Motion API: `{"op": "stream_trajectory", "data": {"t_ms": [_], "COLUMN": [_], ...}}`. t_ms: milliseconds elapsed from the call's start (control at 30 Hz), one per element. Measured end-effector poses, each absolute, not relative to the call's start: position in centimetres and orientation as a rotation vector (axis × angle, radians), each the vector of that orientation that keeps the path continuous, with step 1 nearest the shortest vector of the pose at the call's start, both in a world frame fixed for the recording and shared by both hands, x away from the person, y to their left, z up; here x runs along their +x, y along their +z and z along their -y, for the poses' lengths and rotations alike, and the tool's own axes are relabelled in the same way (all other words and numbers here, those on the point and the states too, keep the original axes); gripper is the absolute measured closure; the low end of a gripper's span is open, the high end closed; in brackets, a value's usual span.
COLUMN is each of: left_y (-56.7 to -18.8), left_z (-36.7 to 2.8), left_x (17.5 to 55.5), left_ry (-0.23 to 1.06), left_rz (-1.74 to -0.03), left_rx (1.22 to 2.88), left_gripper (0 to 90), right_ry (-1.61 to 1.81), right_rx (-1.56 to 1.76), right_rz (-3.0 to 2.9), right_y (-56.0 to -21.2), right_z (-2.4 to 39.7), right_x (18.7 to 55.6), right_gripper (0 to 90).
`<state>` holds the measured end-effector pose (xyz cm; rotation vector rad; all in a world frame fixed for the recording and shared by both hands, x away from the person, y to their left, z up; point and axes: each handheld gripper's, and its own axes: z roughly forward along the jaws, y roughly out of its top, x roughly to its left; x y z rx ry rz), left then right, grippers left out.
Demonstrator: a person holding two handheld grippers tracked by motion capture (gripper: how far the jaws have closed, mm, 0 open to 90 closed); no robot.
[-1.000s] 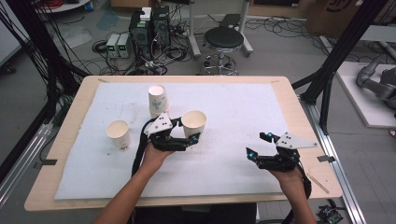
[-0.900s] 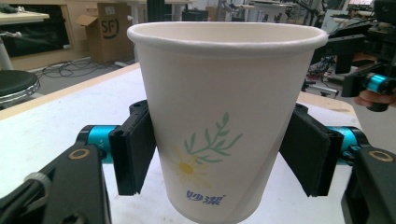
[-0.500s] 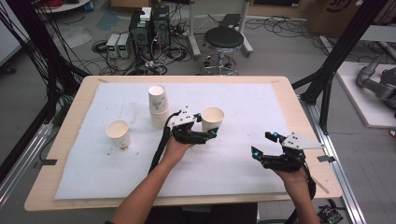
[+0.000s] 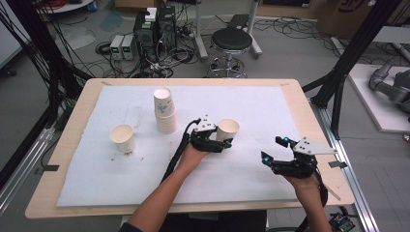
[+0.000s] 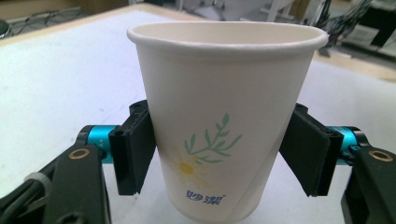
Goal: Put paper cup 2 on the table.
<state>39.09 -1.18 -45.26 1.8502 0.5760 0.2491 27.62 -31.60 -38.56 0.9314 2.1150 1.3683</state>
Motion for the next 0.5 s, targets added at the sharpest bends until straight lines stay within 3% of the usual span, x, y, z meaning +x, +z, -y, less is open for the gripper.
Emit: {"op": "stream_trajectory", "data": {"t_ms": [500], "left_y": [-45.3], "left_z": [1.1], "left_x": [38.0], "left_ry": [0.3], "left_rz": [-0.569], "left_rx": [2.006], "left_gripper": [31.7], "right_ry": [1.367], "right_rx": [0.929], "right_rz": [-2.125], "right_y": [-38.5], "right_z": [31.5], "right_x": [27.5], "right_gripper": [21.1]}}
